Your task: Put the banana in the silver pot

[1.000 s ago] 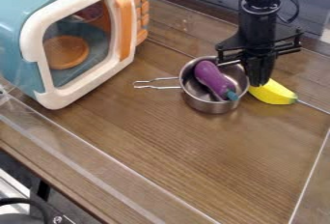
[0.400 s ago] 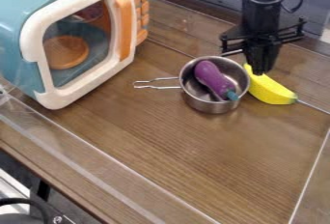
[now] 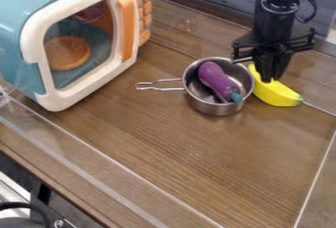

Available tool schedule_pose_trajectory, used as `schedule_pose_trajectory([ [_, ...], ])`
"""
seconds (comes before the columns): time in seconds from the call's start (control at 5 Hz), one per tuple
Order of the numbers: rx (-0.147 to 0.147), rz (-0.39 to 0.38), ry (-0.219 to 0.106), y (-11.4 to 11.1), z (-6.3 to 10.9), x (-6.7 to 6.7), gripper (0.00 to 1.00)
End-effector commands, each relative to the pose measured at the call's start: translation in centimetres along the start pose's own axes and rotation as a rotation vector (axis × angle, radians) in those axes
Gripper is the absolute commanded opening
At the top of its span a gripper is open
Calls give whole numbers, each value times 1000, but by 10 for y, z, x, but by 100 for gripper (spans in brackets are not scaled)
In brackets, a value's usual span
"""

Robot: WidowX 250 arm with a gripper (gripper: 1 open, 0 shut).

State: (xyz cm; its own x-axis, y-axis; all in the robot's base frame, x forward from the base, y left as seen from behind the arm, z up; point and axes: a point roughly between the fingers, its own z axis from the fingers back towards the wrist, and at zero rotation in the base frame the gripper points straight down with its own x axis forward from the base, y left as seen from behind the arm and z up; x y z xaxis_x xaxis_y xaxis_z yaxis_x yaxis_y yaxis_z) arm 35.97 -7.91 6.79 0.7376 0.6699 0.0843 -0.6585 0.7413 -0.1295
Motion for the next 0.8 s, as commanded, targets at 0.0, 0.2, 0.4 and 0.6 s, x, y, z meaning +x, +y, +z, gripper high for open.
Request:
schedule_pose_trajectory([
  [0.0,-29,-10,-45,-16,12,4,0],
  [0.2,-23,-10,-50,-23,3,2,0],
  [0.4,-23,-9,-50,-28,-6,-3,0],
  [0.6,-18,-9,-47,-31,-14,-10,100],
])
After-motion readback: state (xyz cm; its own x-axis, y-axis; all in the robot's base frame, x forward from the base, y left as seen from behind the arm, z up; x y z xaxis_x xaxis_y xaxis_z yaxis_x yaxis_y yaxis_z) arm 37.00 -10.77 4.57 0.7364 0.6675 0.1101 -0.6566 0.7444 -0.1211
